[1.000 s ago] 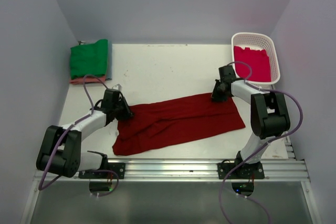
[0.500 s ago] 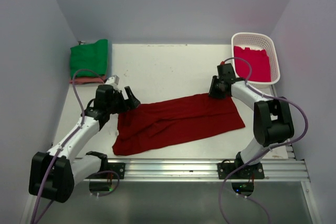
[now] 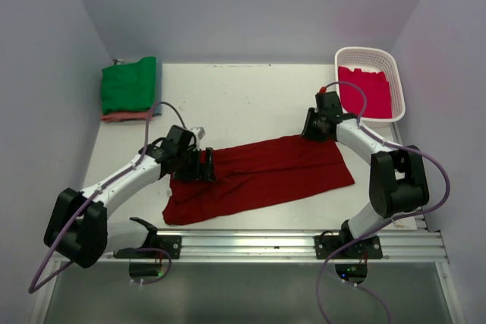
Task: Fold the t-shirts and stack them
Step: Fold the tshirt
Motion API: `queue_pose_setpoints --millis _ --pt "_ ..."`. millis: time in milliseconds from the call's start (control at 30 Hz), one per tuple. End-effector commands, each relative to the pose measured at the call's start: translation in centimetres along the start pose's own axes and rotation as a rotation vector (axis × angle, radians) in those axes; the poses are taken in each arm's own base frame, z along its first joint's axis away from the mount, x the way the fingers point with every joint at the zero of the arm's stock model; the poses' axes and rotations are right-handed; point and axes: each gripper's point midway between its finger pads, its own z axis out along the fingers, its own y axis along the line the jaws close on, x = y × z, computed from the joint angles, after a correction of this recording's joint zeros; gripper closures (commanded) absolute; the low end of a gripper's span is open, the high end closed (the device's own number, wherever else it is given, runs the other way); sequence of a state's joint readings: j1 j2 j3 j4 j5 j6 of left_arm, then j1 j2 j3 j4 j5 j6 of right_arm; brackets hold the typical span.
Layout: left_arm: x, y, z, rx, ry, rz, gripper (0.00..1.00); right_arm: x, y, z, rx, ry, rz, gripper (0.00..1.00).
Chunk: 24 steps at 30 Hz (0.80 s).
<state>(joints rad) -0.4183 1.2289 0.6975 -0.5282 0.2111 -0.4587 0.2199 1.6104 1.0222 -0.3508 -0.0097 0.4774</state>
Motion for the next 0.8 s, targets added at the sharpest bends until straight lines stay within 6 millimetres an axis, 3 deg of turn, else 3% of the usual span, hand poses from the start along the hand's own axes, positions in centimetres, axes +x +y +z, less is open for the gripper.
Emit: queue_pose_setpoints --millis 0,100,200,400,433,533,667,767 --pt "0.9 -0.7 0.4 -0.037 0.072 0.106 0.13 -0.3 -0.2 0.0 0.009 -0.02 -0.007 0.71" --pt "1.5 -0.3 1.5 -0.066 0.107 0.14 0.14 -0.3 -0.3 -0.3 0.013 -0.026 -0.013 0.73" --pt "1.4 0.7 2.0 -0.119 0.11 0.142 0.22 -0.3 -0.3 -0.4 0.015 -0.027 -0.015 0.77" --pt "-0.9 0.0 1.1 -0.13 0.025 0.144 0.53 -0.4 -0.4 -0.6 0.017 -0.036 -0.019 0.95" --pt "-1.2 -0.2 0.8 -0.125 0.015 0.145 0.65 -0.4 -0.4 -0.7 0.015 -0.037 -0.016 0.97" --pt "-3.3 -1.5 -0.9 -0.109 -0.053 0.145 0.86 -0.5 0.0 -1.3 -0.005 -0.046 -0.022 1.0" --pt "-7.4 -3.9 -3.3 -0.086 -0.168 0.178 0.95 0.2 1.4 -2.4 -0.091 -0.042 -0.044 1.0" --pt "-9.9 -4.4 -4.0 -0.11 -0.239 0.193 1.0 1.8 4.5 -3.8 -0.232 -0.019 -0.105 1.0"
